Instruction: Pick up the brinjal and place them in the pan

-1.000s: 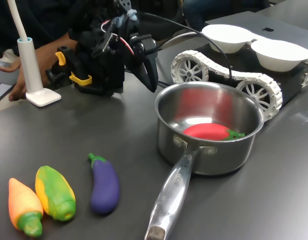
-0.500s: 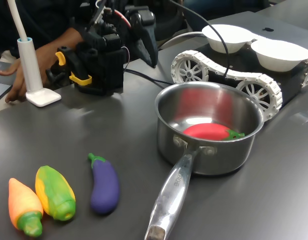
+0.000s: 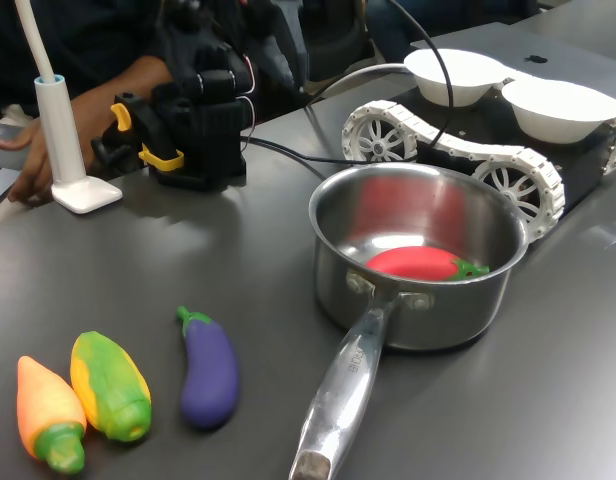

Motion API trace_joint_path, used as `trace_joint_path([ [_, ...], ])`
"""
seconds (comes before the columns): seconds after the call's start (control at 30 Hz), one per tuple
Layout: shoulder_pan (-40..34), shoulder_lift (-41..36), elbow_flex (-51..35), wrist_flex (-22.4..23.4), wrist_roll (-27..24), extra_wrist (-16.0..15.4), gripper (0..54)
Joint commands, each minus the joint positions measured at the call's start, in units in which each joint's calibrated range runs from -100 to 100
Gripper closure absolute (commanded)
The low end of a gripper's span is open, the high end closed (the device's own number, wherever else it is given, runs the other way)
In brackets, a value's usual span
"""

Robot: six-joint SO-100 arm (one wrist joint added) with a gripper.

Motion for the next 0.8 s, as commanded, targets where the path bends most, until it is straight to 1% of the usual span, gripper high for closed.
trace_joint_path([
  [0.0,3.67,3.77,-7.6,0.51,0.98,-0.93,53.4],
  [0.13,7.68,6.22,-10.42,0.51,1.81,-1.77,53.4],
  [0.23,13.88,8.66,-13.14,0.51,2.78,-4.54,53.4],
  [0.27,15.48,9.59,-14.14,0.59,2.93,-5.04,53.4],
  [0.5,20.99,14.82,-19.87,0.59,4.15,-5.46,53.4],
  [0.63,22.94,17.44,-22.23,0.59,5.62,-5.63,53.4],
  [0.73,25.8,19.38,-24.05,0.59,7.03,-7.14,53.4],
  [0.77,27.29,20.22,-24.68,0.59,7.72,-8.07,53.4],
])
